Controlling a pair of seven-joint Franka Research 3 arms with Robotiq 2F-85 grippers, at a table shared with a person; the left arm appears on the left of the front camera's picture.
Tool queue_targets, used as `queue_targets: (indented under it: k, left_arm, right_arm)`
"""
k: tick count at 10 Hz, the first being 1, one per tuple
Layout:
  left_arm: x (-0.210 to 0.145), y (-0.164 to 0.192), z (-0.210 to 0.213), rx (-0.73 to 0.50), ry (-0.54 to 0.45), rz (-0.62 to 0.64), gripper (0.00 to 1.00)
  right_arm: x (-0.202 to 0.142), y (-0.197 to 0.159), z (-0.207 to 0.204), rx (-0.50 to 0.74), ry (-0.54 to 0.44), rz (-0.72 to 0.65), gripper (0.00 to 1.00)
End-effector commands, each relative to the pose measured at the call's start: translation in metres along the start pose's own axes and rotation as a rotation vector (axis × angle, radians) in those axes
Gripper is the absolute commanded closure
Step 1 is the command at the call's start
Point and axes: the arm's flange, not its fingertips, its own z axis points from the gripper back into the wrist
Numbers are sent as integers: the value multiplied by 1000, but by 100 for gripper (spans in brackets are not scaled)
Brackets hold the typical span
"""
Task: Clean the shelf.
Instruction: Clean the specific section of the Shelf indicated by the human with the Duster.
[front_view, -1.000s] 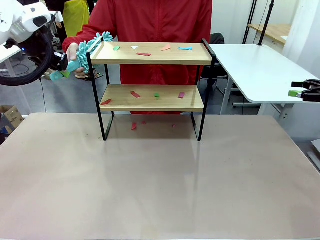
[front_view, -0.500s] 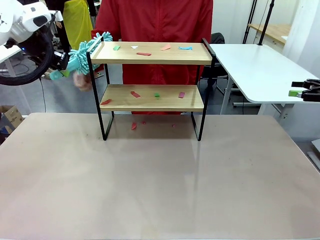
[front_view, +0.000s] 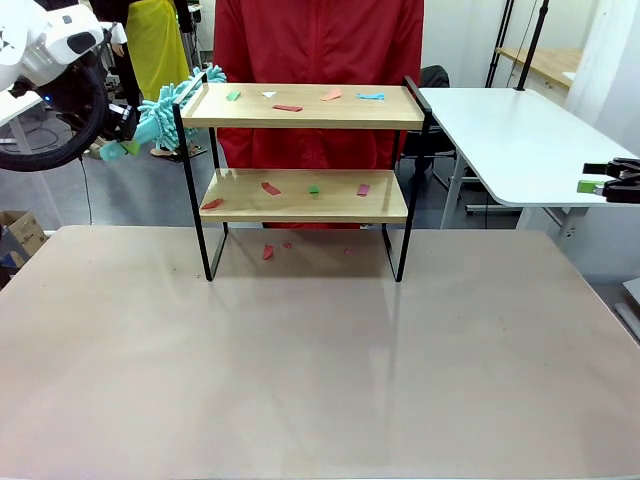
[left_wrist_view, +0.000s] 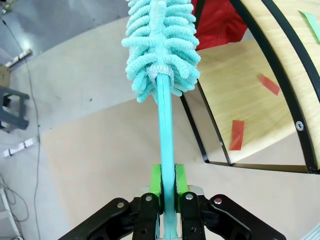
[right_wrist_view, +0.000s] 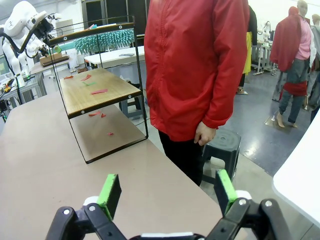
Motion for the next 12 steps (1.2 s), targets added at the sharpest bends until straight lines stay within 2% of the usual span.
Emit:
queue_targets:
  k: [1, 2, 3, 7, 9, 12]
  left_arm:
    - [0, 1, 3, 2, -4, -3, 100]
    - [0, 1, 3, 2, -4, -3, 100]
    - [0, 0, 0, 0, 0, 0, 87]
    - [-1, 43, 94, 141, 203, -196, 87]
    - [-3, 49, 129, 185, 366, -390, 87]
    - [-23, 54, 168, 216, 538, -606, 87]
  right_arm:
    - [9, 1, -2, -15, 8, -12, 0]
    - [9, 1, -2, -15, 8, -12, 0]
    - [9, 1, -2, -15, 8, -12, 0]
    - [9, 1, -2, -15, 8, -12, 0]
    - [9, 1, -2, -15, 8, -12, 0]
    - [9, 1, -2, -15, 8, -12, 0]
